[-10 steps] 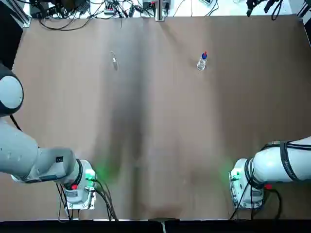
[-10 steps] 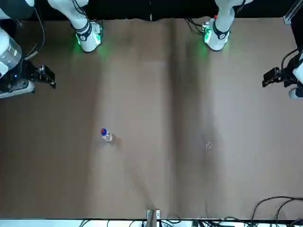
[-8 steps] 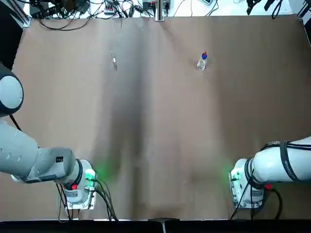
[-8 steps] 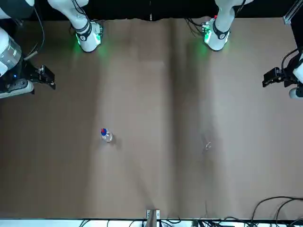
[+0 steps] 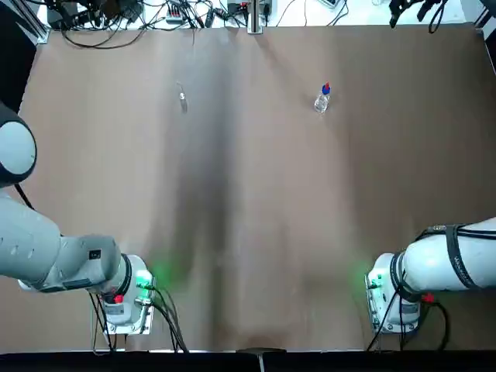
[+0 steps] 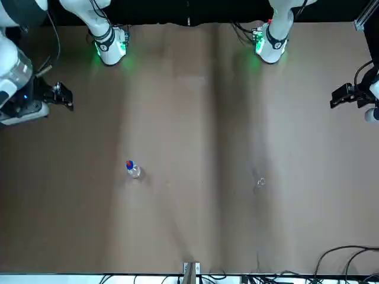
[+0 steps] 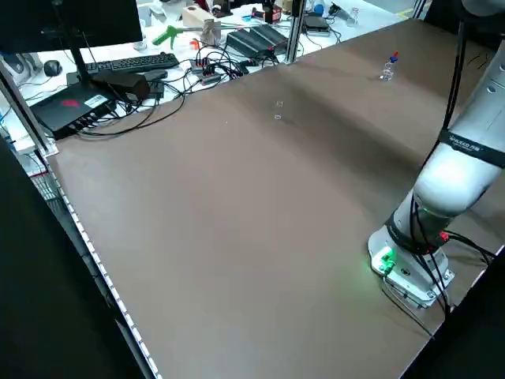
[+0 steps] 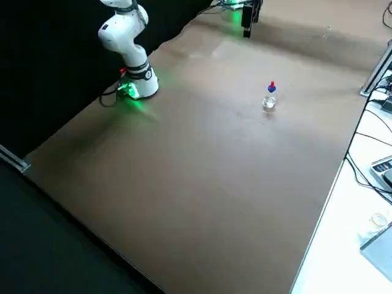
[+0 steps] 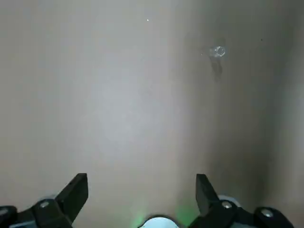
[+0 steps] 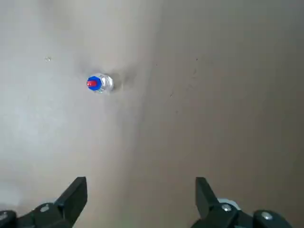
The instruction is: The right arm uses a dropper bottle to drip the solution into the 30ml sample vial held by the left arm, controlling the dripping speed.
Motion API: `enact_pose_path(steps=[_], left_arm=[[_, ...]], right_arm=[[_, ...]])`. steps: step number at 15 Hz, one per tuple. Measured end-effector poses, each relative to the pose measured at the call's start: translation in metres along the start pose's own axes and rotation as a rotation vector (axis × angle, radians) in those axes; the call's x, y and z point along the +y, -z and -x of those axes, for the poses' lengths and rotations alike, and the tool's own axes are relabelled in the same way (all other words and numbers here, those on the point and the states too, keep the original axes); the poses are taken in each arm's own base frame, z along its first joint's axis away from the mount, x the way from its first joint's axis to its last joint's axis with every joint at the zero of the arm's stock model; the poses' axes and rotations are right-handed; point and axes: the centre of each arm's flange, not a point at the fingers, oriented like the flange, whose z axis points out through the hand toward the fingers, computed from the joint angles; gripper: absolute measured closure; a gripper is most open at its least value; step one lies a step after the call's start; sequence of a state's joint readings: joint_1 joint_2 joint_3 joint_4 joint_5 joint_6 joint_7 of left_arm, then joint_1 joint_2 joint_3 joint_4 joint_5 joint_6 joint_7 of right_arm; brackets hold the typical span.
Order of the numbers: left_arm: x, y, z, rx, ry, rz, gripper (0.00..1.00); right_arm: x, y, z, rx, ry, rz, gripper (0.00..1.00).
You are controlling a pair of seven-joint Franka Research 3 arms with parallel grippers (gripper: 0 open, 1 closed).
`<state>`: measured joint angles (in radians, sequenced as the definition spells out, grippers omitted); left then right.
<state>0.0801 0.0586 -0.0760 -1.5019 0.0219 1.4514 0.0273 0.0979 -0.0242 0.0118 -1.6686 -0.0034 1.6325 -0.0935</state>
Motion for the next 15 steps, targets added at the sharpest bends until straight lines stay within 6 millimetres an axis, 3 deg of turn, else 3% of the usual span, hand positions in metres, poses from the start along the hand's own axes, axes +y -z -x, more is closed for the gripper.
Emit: enact_pose_path(steps=[3, 8, 9, 12, 15], left_arm=[[0.0, -0.011, -0.007, -0.02, -0.137, -0.002, 0.0], [-0.002, -0.051, -0.044, -0.006, -0.439, 0.004, 0.0], [-0.003, -0.075, -0.062, 0.0, -0.55, 0.007, 0.0], [-0.008, -0.12, -0.087, -0.021, -0.704, 0.023, 0.0], [-0.037, -0.166, -0.105, -0.03, -0.81, 0.092, 0.0]], right_arm=[[-0.002, -0.036, -0.017, -0.051, -0.003, -0.039, 0.0], [-0.015, -0.13, -0.055, -0.169, -0.025, -0.174, 0.01], [-0.03, -0.16, -0.074, -0.153, -0.031, -0.167, 0.02], [-0.068, -0.186, -0.093, -0.114, -0.037, -0.126, 0.04], [-0.098, -0.209, -0.107, -0.081, -0.076, -0.099, 0.06]])
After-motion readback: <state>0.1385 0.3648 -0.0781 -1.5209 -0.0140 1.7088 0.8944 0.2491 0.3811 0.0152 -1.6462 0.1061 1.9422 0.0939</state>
